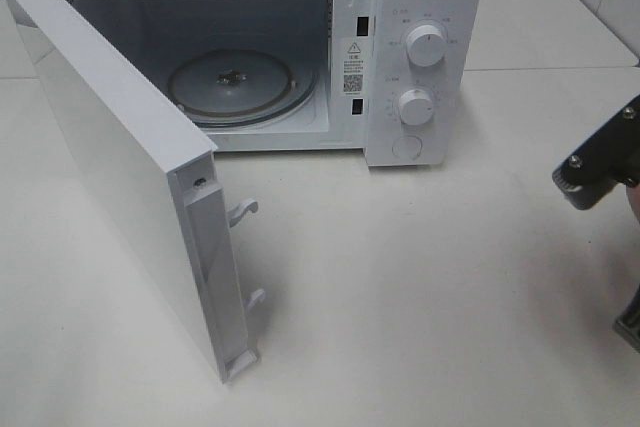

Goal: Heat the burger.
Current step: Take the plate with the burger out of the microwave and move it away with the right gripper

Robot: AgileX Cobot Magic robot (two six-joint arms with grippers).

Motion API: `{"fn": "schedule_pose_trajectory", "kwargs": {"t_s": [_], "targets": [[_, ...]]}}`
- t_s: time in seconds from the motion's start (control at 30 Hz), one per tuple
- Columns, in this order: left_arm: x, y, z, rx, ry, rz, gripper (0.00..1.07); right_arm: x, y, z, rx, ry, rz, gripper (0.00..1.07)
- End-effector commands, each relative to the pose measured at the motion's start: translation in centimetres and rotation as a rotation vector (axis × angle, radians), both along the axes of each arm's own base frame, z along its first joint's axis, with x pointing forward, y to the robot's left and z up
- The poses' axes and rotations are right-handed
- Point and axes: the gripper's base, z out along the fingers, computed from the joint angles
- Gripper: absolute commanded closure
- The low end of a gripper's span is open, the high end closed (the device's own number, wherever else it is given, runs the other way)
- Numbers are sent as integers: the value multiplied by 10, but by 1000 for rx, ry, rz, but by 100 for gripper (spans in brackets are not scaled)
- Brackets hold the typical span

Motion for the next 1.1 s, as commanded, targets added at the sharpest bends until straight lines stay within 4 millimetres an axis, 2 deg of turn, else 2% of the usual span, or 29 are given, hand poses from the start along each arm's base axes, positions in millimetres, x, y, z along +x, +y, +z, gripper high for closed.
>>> {"fn": "schedule_pose_trajectory", "kwargs": {"t_s": [0.03,0.5,0.77,0.9,1.1], "targets": [[-2,0,-1,-3,-11,10,6,12,3,2,-53,-29,-80,107],[-2,0,-1,-3,-11,10,6,44,28,-16,-56,-51,-315,107],[-2,0,-1,-3,-11,10,6,54,35,-48,-114,4,-320,106],[-2,0,-1,-3,-11,10,6,63,31,-61,-116,6,-338,106],[-2,0,-1,-3,-11,10,6,69,26,-68,-116,14,-350,105]]}}
